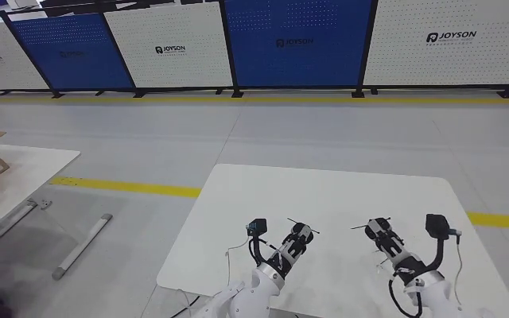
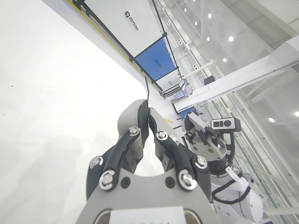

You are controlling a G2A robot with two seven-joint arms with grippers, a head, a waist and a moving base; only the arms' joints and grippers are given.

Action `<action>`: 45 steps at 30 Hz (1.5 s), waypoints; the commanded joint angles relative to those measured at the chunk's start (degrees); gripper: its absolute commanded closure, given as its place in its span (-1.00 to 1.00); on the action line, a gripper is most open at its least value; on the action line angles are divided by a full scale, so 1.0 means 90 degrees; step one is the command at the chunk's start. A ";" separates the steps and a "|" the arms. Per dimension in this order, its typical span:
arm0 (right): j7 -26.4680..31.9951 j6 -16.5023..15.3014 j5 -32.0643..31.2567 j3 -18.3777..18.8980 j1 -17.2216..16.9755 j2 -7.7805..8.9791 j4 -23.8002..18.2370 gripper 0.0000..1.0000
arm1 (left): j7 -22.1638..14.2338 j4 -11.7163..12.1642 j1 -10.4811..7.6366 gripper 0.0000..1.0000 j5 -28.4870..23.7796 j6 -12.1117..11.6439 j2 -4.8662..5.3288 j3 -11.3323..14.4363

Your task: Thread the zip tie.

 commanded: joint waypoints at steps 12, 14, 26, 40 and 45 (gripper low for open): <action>-0.0315 0.0358 -0.0094 -0.0403 0.0048 -0.0100 -0.0018 1.00 | 0.0000 0.0000 0.0000 1.00 0.0000 0.0000 0.0000 0.0000; -0.0307 0.0296 -0.0066 -0.0398 0.0041 -0.0107 -0.0009 1.00 | 0.0000 0.0000 0.0000 1.00 0.0000 0.0000 0.0000 0.0000; 0.0299 0.0781 -0.0831 -0.0701 0.0254 -0.0193 -0.0209 1.00 | 0.0000 0.0000 0.0000 1.00 0.0000 0.0000 0.0000 0.0000; 0.0496 0.0515 -0.0836 -0.0674 0.0261 -0.0203 -0.0136 1.00 | 0.0000 0.0000 0.0000 1.00 0.0000 0.0000 0.0000 0.0000; 0.0565 0.0453 -0.1101 -0.0642 0.0175 -0.0213 -0.0354 1.00 | 0.0000 0.0000 0.0000 1.00 0.0000 0.0000 0.0000 0.0000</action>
